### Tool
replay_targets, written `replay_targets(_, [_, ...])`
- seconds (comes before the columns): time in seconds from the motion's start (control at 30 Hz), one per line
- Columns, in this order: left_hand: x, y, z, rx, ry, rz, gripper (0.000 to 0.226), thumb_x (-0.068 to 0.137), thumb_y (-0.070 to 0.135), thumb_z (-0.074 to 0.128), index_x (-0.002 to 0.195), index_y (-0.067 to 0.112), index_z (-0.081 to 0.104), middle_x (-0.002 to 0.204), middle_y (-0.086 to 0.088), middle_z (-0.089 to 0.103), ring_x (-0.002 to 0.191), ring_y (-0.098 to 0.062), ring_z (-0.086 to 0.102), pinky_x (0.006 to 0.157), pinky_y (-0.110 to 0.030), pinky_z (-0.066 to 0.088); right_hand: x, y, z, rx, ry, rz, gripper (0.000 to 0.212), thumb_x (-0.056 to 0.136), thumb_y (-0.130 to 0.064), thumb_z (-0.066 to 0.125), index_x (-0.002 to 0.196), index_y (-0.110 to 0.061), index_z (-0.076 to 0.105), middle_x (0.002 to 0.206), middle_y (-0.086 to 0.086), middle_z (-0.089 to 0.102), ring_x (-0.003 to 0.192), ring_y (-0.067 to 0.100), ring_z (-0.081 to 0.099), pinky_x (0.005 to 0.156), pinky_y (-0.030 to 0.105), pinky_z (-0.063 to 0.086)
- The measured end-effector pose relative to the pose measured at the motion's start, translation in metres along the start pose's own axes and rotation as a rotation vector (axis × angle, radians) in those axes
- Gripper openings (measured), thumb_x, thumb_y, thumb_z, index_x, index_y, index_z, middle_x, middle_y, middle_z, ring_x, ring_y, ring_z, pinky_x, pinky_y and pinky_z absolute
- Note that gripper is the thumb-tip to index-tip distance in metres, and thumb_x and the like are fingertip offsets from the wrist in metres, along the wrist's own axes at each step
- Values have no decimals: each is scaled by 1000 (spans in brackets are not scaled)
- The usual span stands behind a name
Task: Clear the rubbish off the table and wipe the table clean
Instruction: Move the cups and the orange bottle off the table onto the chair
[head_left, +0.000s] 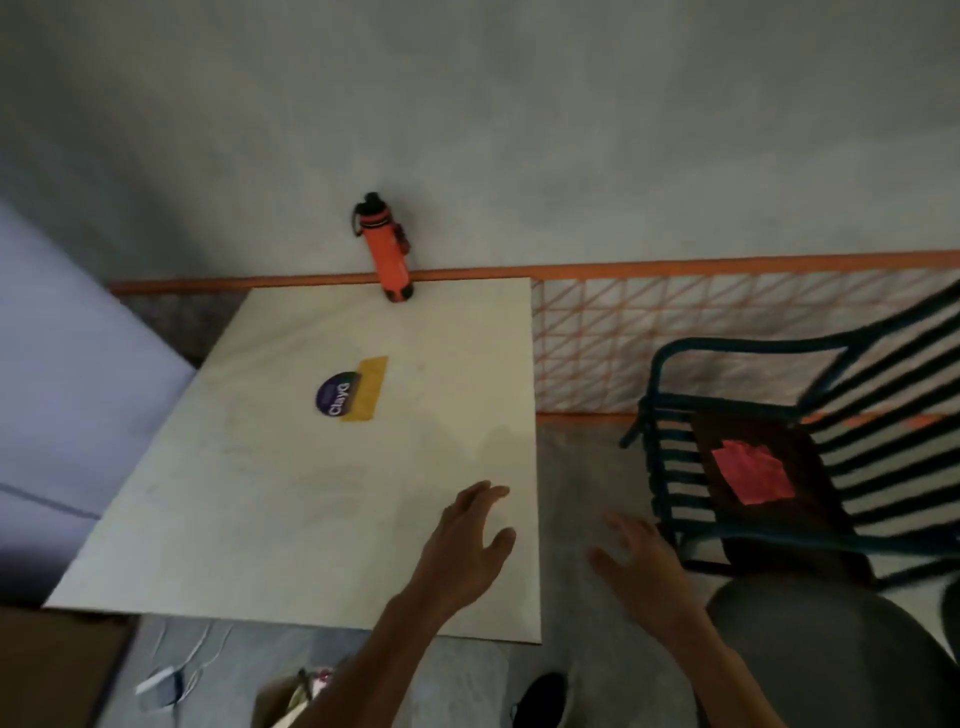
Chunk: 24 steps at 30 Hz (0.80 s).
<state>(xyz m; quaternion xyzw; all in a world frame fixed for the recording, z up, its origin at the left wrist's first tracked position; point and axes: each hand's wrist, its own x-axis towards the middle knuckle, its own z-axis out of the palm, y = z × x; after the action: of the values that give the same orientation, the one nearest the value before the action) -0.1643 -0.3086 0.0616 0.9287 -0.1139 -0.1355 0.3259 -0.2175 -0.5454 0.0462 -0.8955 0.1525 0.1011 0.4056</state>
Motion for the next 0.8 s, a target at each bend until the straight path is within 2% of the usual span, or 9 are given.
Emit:
replay_targets(0.1, [-39, -26, -12, 0, 44, -81, 54, 99, 43, 56, 149, 39, 37, 159, 13, 30, 144, -11, 33, 114, -30, 35, -4, -12, 21, 5, -97, -74, 49, 93, -33, 65, 138, -20, 51, 137, 2, 48, 120, 21, 54, 96, 31, 44])
replay_targets(0.2, [-71, -51, -25, 38, 79, -155, 54, 99, 43, 56, 149, 40, 37, 158, 13, 30, 143, -11, 35, 112, -28, 36, -12, -24, 42, 51, -149, -128, 41, 90, -33, 68, 129, -27, 57, 129, -2, 51, 111, 14, 55, 90, 30, 45])
replay_targets(0.33, [-93, -70, -46, 77, 131, -199, 55, 98, 42, 56, 150, 37, 38, 158, 10, 32, 142, -14, 37, 112, -35, 40, -20, -44, 65, 43, -206, -211, 38, 90, -31, 69, 126, -32, 58, 122, -9, 54, 108, 10, 56, 85, 25, 46])
replay_targets(0.43, [-102, -81, -63, 98, 155, -234, 56, 99, 41, 55, 151, 35, 36, 158, 8, 33, 142, -17, 37, 111, -39, 42, -16, -62, 82, -15, -243, -259, 39, 90, -33, 68, 127, -31, 58, 119, -8, 55, 106, 12, 57, 86, 32, 50])
replay_targets(0.5, [-104, -90, -72, 132, 135, -251, 56, 99, 42, 54, 152, 35, 34, 159, 8, 31, 143, -18, 35, 110, -42, 43, -13, -73, 92, -62, -264, -278, 42, 90, -35, 67, 130, -29, 56, 120, -5, 55, 108, 15, 58, 88, 34, 51])
replay_targets(0.67, [-96, -124, -98, 242, 33, -281, 61, 99, 42, 54, 154, 34, 29, 163, 5, 26, 147, -22, 28, 113, -46, 39, 3, -102, 120, -213, -329, -306, 48, 91, -39, 65, 135, -29, 51, 127, -3, 53, 114, 17, 58, 84, 26, 43])
replay_targets(0.8, [-85, -156, -129, 313, -22, -256, 62, 99, 42, 52, 155, 32, 27, 164, 3, 25, 148, -23, 29, 112, -45, 41, 24, -136, 137, -259, -304, -286, 49, 91, -41, 65, 135, -28, 50, 128, -1, 55, 112, 16, 57, 87, 26, 45])
